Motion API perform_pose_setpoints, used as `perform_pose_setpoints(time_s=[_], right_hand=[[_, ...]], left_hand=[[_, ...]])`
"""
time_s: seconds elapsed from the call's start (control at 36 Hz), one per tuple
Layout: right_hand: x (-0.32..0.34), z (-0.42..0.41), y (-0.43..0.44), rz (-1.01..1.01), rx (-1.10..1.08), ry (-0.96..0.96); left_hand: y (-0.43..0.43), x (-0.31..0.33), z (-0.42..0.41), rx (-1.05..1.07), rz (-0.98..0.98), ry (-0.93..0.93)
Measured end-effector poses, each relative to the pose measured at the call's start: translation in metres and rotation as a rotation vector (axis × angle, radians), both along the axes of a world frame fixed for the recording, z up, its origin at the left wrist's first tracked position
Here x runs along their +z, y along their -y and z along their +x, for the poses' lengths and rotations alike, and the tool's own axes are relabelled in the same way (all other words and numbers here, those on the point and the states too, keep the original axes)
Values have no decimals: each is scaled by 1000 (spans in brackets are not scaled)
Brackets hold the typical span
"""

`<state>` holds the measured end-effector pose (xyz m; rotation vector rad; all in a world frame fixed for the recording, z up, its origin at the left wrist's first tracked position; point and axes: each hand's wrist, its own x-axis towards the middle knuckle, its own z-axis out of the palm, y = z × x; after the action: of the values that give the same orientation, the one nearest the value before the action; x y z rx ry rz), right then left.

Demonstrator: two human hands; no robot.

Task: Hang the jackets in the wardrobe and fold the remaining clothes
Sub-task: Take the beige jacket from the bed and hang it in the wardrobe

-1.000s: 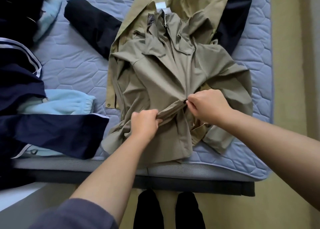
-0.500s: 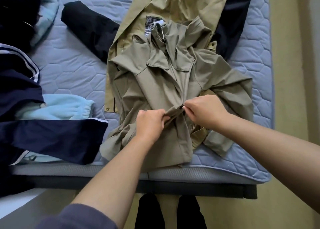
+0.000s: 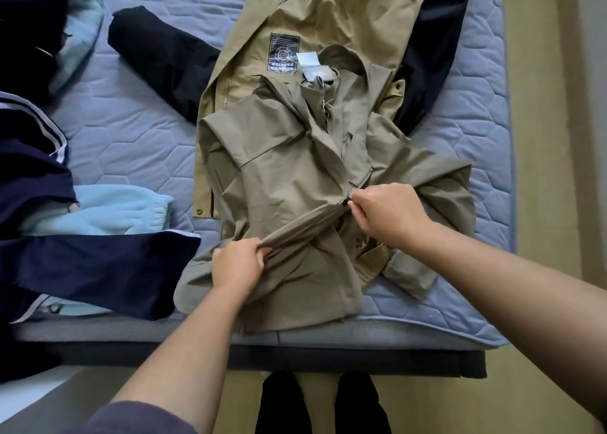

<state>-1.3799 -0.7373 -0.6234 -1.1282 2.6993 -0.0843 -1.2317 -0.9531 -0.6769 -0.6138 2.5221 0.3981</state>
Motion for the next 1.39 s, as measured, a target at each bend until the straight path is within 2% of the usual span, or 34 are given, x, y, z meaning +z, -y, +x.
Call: perform_pose_setpoints(time_s=[0.11,0.25,0.31,0.44,0.58,0.72,0.78,0.83,0.89,0.97,1.03,1.11,1.19,1.28,1.39], right_hand=[[2,10,0,-31,-4,0],[12,27,0,-186,-58,-61],[17,30,-4,-214,-79,-53],[29,45,-5,-217,-129,-74],[54,60,-1,-265,-179,-93],[71,78,3,-283,-155,-66],[74,85,2,-268,-165,-53],[75,90,0,-252,-255,101],[77,90,1,-236,-480,484],[79,80,10,-553,-1098,1127],[77,71,17,-723,-1394,1355],[75,62,22,-959,-1538,1507],[85,55,37,-1116,-1645,1584],[99,56,59,-1256,-1753,1539],[133,73,73,-1463,-1766,1577]], left_hand=[[9,1,5,138,68,108],[14,20,-9,245,338,268],[11,36,-26,272,376,238],[-16,77,-80,356,355,-7],[-57,103,-118,315,401,61],[-74,114,-128,234,254,109],[-72,117,-128,341,373,39],[-71,119,-125,618,647,-38],[-66,123,-118,881,812,-120],[-57,134,-103,1081,1009,-191],[-50,146,-90,1162,1121,-201],[-38,165,-70,1332,1335,-267],[-30,182,-51,1359,1486,-327],[-23,194,-31,1340,1483,-311],[-9,219,0,1465,1554,-334]])
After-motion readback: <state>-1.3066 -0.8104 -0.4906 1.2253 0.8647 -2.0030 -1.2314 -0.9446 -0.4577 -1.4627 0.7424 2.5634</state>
